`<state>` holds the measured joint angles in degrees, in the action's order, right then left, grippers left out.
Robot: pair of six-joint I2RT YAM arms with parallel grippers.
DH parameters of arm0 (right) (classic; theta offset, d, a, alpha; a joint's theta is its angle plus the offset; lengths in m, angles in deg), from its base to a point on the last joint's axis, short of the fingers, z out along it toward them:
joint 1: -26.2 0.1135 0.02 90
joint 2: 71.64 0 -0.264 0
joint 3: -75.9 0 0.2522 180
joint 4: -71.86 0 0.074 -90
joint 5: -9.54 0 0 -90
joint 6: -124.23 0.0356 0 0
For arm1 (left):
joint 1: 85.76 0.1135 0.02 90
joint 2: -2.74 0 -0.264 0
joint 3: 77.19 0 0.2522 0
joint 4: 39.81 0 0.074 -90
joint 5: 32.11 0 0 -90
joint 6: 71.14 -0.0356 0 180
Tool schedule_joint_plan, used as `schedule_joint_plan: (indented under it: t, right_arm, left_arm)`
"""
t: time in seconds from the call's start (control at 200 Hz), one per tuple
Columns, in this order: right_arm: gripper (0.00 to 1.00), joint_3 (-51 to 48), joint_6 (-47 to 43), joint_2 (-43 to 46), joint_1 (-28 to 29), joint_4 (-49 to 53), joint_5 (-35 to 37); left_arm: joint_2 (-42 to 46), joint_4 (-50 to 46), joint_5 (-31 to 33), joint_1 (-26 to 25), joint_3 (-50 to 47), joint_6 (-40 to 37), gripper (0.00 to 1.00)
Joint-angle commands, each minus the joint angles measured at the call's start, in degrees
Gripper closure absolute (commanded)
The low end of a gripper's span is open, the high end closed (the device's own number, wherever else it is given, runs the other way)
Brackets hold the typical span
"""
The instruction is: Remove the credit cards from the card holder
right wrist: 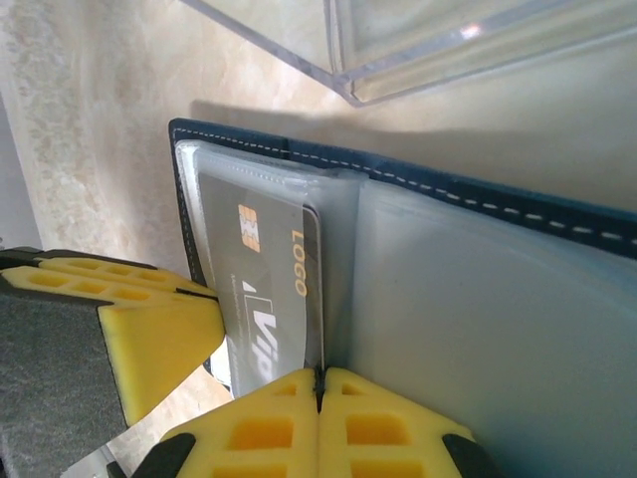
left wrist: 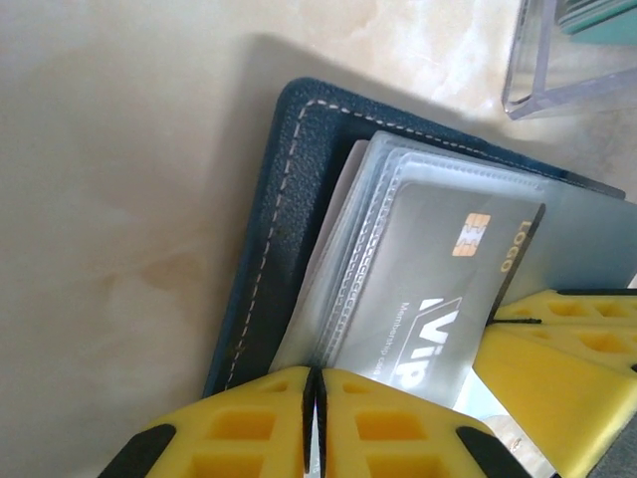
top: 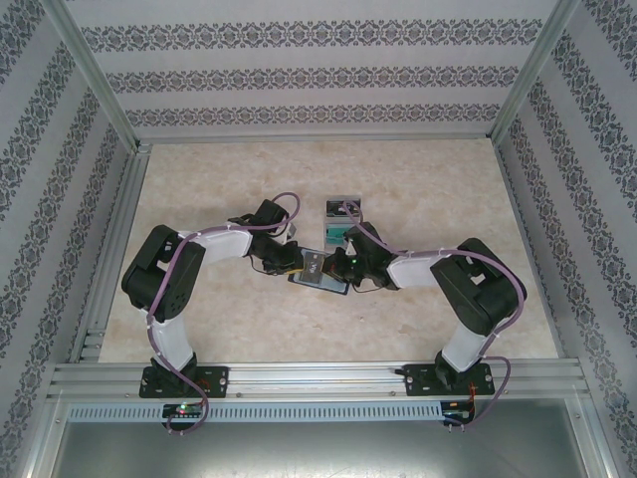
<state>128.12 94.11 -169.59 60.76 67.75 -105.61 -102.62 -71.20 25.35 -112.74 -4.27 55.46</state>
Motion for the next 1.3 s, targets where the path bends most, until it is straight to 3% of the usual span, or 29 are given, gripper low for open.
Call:
schedule_joint_plan:
  t: [0.0, 0.39, 0.445, 0.505, 0.635, 0.954, 1.079, 1.294]
  right_arm:
    - [1.0, -2.17, -0.01, 2.77, -1.02, -3.24, -2.19]
    - [1.0, -4.08, -0.37, 4.31, -2.1, -3.12, -2.23]
    - [0.87, -3.43, -0.46, 3.64, -1.85, -2.8, -2.35]
    - [0.81, -2.75, -0.55, 2.82, -1.47, -2.7, -2.28]
    - [0.78, -1.59, -0.3, 0.98, -0.73, -2.99, -1.85]
    - [0.79, -1.27, -0.28, 0.37, -0.55, -2.98, -0.79]
    - [1.0, -1.22, -0.18, 0.0, -0.71, -3.19, -1.04]
    - [1.0, -4.22, -0.45, 3.42, -2.07, -3.06, -0.74]
  left_arm:
    - [-1.18, -3.38, 2.5, -0.07, -0.53, -0.06, 0.87]
    - [-1.01, -3.11, 1.96, 0.35, -0.79, 0.13, 0.88]
    - [-1.07, -3.05, 1.75, 0.35, -0.79, 0.05, 0.88]
    - [-1.07, -3.03, 1.53, 0.35, -0.67, -0.03, 0.88]
    - [-1.16, -3.03, 1.24, 0.34, -0.62, -0.04, 0.89]
    - [-1.17, -3.11, 1.16, 0.35, -0.61, -0.13, 0.89]
    - [-1.16, -3.2, 1.31, 0.35, -0.64, -0.04, 0.89]
    - [-1.24, -4.12, 3.0, 0.39, -0.64, 0.09, 0.92]
